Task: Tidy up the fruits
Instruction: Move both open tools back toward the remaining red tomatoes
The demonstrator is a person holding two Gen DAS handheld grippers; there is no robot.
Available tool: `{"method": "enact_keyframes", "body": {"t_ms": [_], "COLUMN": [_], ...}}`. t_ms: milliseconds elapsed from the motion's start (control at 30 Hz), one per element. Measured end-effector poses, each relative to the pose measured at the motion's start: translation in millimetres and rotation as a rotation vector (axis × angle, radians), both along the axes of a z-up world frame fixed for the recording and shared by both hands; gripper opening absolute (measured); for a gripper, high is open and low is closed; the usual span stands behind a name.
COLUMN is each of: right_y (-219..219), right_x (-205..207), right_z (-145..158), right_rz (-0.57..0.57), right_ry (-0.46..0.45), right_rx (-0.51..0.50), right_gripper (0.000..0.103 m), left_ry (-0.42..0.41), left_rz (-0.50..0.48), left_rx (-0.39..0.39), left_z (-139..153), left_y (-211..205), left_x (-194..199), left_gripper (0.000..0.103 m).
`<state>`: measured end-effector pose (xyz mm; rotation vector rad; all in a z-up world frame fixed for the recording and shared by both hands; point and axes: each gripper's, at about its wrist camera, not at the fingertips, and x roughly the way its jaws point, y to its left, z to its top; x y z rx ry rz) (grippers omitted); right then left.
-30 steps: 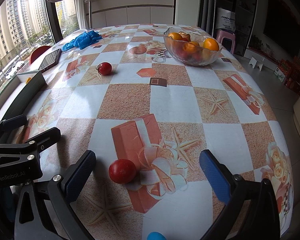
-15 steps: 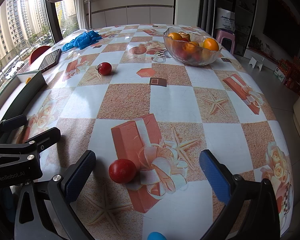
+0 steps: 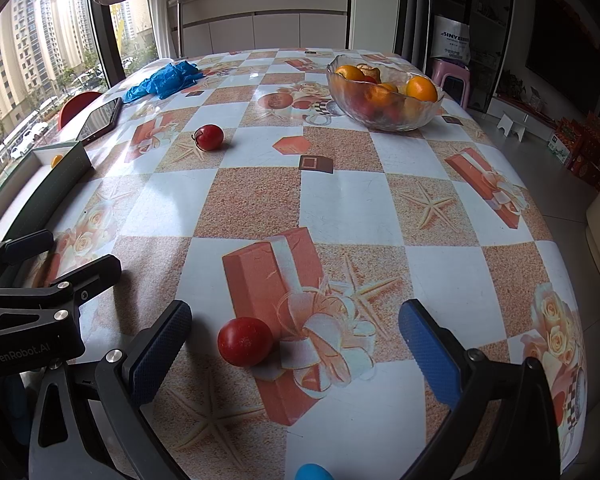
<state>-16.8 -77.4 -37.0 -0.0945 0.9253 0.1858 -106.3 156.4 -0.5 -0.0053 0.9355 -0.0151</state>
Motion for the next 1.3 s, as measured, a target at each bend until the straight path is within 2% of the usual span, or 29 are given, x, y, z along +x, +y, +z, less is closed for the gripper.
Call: {"method": "enact_keyframes", "body": {"t_ms": [1300], "right_y": [-7.7], "right_x": [-1.7], "right_z": [1.6], "right_rz": [-0.018], "right_ry": [0.010], "right_rx": [-0.007], "right_gripper": [0.103], "left_ry": [0.000], "left_rz": [-0.001], "left_rx": [-0.001], "left_z": [-0.2], "left_y": [0.6], "left_x": [-0.8], "left_gripper": [0.103]}}
